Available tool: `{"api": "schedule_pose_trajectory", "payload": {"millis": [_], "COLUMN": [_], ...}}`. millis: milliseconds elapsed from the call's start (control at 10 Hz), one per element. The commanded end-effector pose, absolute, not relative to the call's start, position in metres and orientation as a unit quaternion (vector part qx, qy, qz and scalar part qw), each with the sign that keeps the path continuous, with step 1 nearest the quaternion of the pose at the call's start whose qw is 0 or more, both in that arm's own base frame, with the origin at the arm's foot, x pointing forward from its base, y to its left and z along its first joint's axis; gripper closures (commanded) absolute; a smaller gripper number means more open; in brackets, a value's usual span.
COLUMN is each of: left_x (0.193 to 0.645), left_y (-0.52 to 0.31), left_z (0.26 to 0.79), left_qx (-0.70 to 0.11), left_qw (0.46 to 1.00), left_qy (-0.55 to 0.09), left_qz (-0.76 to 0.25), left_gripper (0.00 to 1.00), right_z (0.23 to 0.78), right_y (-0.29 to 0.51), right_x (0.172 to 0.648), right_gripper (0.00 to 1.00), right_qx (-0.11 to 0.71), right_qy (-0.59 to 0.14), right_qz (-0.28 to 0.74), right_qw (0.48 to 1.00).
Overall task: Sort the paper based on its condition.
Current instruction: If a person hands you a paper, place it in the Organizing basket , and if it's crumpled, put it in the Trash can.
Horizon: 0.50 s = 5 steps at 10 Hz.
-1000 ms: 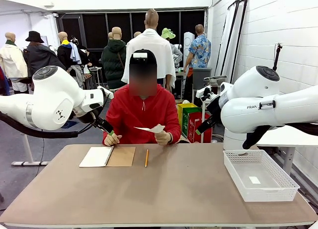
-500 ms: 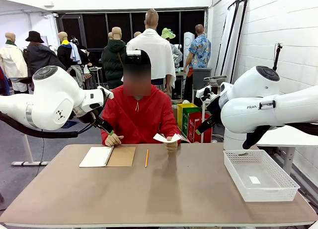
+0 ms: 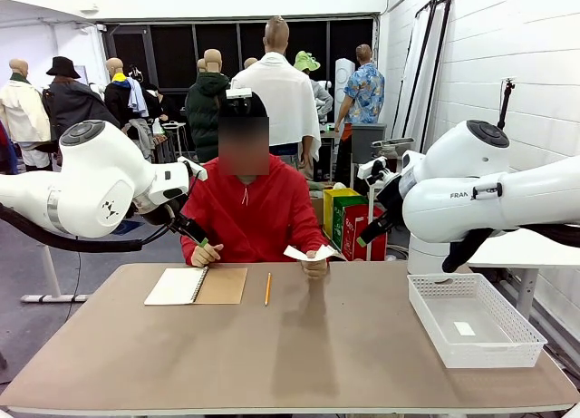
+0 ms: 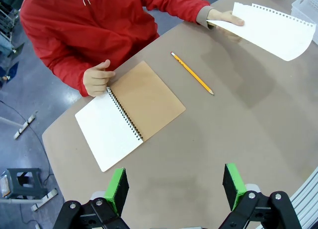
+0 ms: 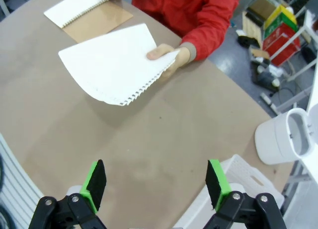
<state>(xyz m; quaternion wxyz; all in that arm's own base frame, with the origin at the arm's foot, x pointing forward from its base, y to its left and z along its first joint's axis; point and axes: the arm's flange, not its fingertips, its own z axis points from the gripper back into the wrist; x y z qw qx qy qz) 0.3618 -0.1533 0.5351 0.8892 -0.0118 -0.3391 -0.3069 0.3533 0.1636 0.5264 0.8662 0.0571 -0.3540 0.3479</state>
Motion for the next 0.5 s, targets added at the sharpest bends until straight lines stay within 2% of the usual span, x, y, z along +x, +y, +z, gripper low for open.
{"api": "schedule_pose_trajectory", "payload": {"millis": [0,200,400], "left_x": [0.362,0.362,0.362], "left_y": [-0.153,-0.153,-0.153], "left_z": [0.535,0.535,0.535], "left_qx": [-0.012,-0.012,-0.012], "left_qw": [0.89,0.89,0.89], "left_qy": [-0.337,-0.337,-0.337], "left_qz": [-0.307,-0.307,-0.307], "left_gripper": [0.0,0.0,0.0], "right_z": [0.531,0.528,0.519], "right_y": [0.168,0.166,0.162], "right_x": [0.368,0.386,0.4], "right_gripper": [0.0,0.0,0.0], "right_qx": [0.069,0.114,0.153], "right_qy": [-0.301,-0.248,-0.218], "right_qz": [0.278,0.179,0.109], "right_qw": [0.91,0.945,0.958]}}
